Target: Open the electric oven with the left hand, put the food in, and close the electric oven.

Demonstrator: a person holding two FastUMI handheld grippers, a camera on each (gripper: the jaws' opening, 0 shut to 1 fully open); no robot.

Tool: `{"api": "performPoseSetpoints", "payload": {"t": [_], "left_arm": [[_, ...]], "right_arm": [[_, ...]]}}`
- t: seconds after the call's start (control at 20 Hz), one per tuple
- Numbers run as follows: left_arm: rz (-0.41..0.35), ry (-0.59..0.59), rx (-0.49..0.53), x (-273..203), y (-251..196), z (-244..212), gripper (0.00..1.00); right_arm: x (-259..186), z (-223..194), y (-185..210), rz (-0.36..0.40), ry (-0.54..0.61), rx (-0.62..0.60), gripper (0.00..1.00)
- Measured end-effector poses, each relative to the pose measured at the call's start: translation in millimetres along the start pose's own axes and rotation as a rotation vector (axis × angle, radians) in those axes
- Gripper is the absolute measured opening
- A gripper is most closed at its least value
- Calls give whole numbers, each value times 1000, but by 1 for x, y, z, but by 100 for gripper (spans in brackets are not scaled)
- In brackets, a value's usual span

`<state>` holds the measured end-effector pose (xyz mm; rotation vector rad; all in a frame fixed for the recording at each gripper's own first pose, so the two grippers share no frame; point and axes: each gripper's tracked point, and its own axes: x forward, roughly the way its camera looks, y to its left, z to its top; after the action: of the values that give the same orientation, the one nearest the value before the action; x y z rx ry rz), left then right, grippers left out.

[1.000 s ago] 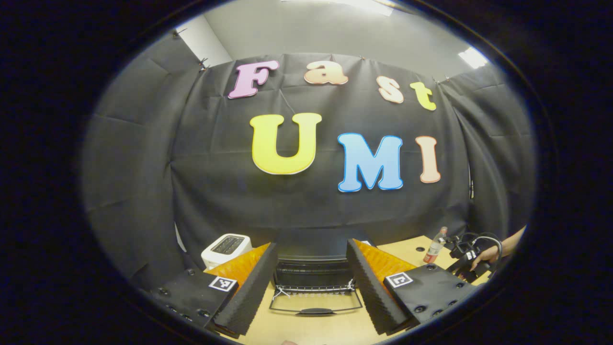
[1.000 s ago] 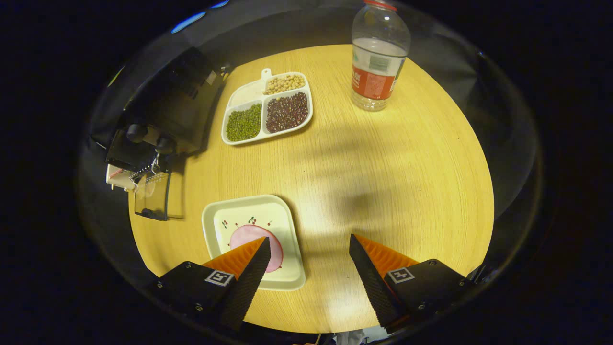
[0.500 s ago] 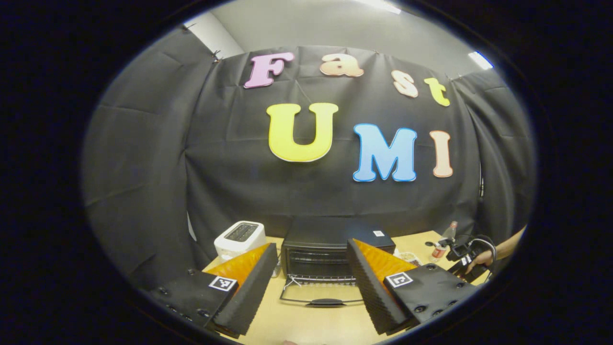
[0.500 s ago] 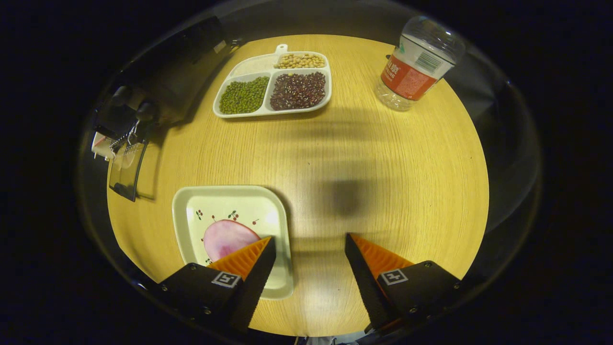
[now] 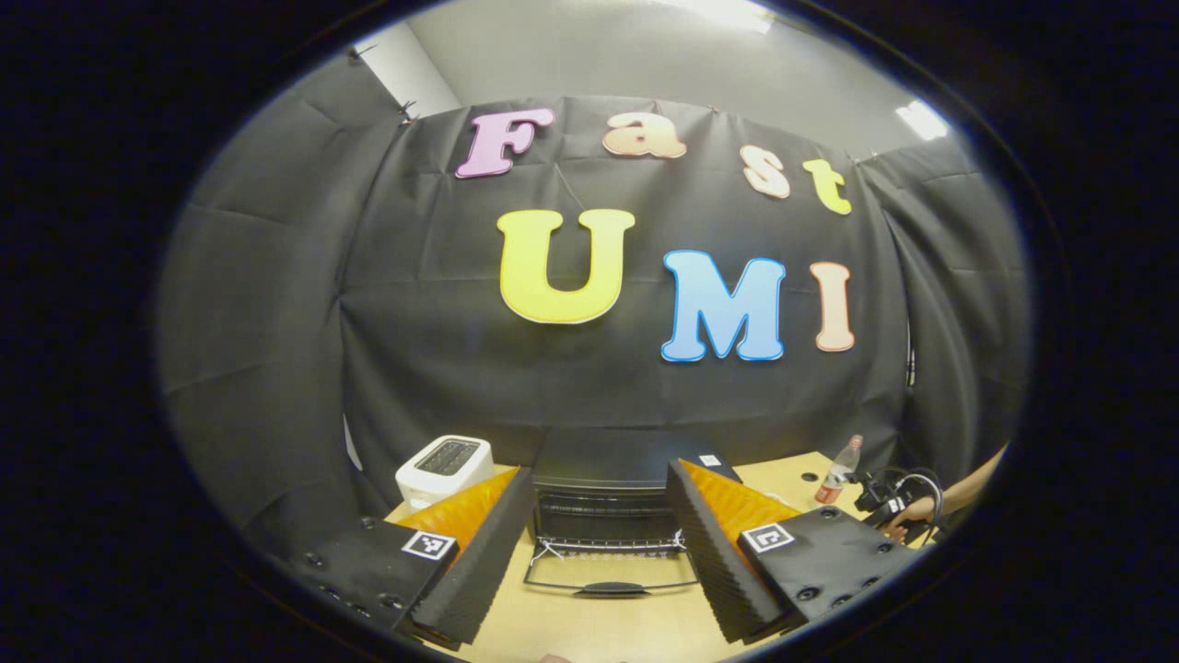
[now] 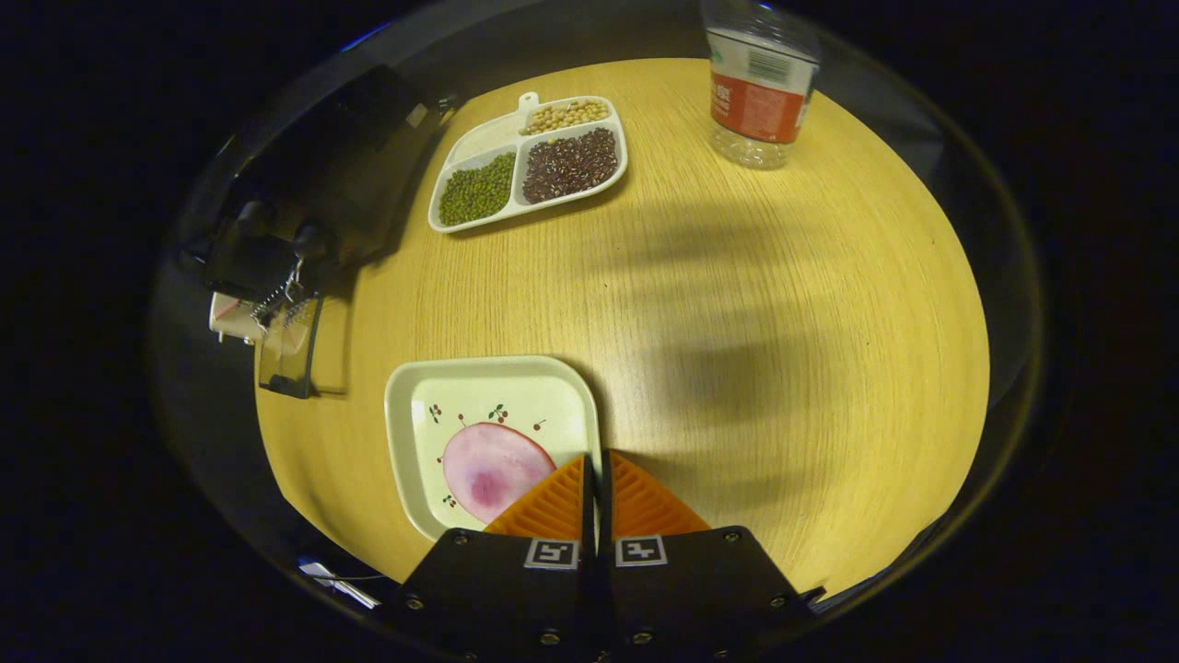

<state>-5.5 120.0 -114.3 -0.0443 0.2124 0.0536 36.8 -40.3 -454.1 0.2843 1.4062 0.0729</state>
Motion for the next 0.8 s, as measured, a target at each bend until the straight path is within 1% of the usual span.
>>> {"api": "performPoseSetpoints", "payload": {"t": [0.15,0.25,0.6,0.8], "left_arm": [[-8,13,1,2,1,-1,100],[-13,19,0,4,2,0,100],[-64,14,-10,16,-9,9,100],[-102,3,7,19,-12,14,100]], "right_arm": [[-1,-10,12,147,-30,118,1],[-8,-12,24,246,-69,186,0],[-18,-22,40,401,-142,325,0],[-25,-32,49,454,-183,387,0]]}}
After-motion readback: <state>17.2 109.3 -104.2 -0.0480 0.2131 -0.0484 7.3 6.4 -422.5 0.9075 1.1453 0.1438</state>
